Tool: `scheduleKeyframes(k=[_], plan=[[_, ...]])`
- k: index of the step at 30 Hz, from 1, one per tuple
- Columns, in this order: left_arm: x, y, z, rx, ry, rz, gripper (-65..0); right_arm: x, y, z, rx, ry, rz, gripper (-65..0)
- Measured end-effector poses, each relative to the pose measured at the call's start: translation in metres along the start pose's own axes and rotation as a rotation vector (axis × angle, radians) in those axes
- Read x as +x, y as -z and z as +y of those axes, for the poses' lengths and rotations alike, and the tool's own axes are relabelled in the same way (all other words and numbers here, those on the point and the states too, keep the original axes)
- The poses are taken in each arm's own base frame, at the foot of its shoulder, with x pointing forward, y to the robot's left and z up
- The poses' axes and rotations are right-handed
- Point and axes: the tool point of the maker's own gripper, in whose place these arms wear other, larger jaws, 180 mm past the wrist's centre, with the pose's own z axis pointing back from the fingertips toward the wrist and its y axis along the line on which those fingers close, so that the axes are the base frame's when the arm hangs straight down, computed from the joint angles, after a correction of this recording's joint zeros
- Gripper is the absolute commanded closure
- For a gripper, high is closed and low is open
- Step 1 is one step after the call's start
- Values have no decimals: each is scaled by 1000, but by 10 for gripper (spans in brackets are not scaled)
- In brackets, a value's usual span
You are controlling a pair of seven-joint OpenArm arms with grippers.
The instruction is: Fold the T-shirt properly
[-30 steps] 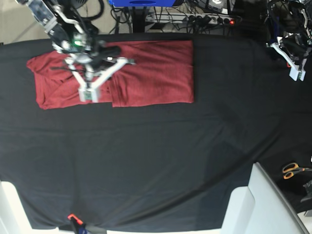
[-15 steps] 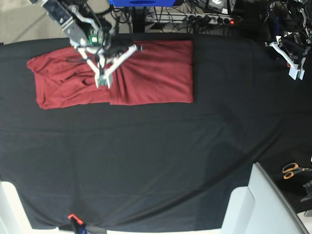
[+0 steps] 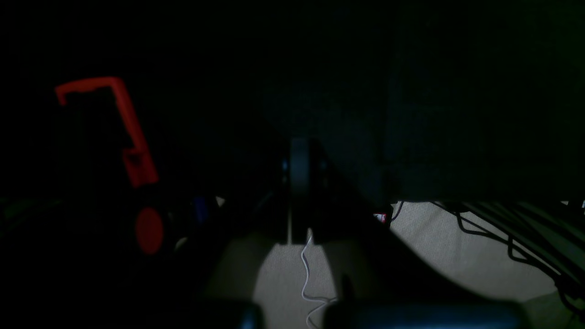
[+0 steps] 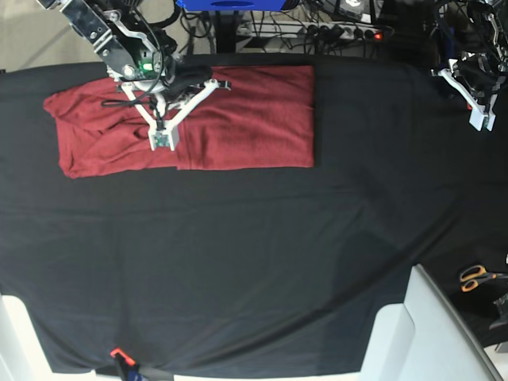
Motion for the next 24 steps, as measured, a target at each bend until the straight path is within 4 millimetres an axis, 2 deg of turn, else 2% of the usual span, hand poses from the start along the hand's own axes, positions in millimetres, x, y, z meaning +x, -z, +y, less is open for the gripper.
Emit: scheduleKeyframes(k=[3, 5, 8, 13, 15, 17, 20, 22, 24], plan=[[0, 0, 0, -1, -1, 0, 0, 2, -4, 2, 9, 2, -4, -5], [0, 0, 0, -1, -1, 0, 0, 16, -11, 2, 18, 32, -38, -5], [-1, 0, 0, 1, 0, 3, 0, 41, -25, -22, -39, 99, -123, -5], [-1, 0, 0, 1, -1, 2, 0, 49, -42, -51, -82, 158, -153, -9], [-1, -1, 1, 2, -1, 2, 0, 67, -47, -73, -97, 200, -197, -36], [-2, -1, 1, 4, -1, 5, 0, 98, -60, -107, -89, 227, -280, -141], [-2, -1, 0, 0, -1, 3, 0, 142, -97, -143, 70, 243, -437, -369], [-2, 0, -1, 0, -1, 2, 0, 155, -115, -157, 188, 250, -520, -506], [-2, -2, 2, 6, -1, 3, 0, 157, -127, -179, 284, 296, -591, -615]])
